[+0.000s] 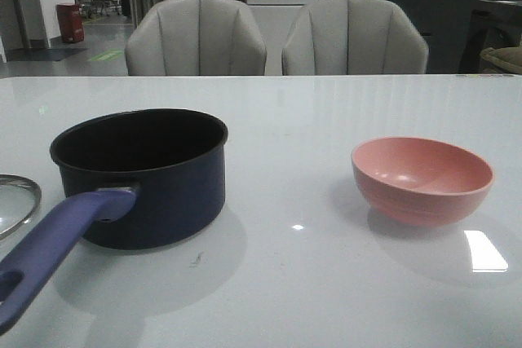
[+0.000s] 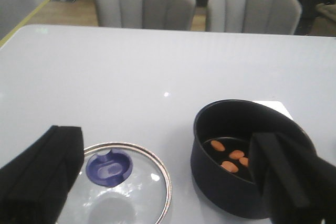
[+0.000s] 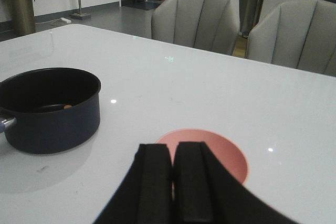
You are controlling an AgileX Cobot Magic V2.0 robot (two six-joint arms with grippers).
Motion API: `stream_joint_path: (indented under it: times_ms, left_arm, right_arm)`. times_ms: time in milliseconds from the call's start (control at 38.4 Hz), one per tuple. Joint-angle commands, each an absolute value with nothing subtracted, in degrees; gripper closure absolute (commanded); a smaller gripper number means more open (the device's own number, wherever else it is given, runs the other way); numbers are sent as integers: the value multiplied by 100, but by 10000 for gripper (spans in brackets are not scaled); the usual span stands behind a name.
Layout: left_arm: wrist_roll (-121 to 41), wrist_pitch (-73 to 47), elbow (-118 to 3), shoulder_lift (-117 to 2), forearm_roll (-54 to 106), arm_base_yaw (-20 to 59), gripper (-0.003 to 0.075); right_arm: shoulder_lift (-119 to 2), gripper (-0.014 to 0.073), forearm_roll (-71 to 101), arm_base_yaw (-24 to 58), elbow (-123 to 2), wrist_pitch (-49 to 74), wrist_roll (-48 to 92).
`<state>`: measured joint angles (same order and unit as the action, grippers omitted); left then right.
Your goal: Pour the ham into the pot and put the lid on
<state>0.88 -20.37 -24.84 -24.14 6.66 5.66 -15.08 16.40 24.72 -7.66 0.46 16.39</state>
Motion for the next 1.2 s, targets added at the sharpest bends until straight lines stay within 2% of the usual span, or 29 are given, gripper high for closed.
stream_joint_path:
  times_ms: [0, 235, 626, 1173]
  left_arm:
    - [339, -2428, -3371, -3089, 727, 148, 50]
    - [339, -3831, -4812, -4970, 599, -60, 50]
    - [552, -4328, -5613, -7603, 748, -60, 51]
    - [1141, -5033, -6958, -9314, 899, -190, 51]
  right_arm:
    - [-1535, 425, 1638, 2489, -933, -366, 1644]
    - [-1535, 425, 1638, 2489, -933, -366, 1644]
    - [-1535, 425, 1638, 2489, -933, -360, 1644]
    - [-1535, 425, 1638, 2489, -933, -360, 1644]
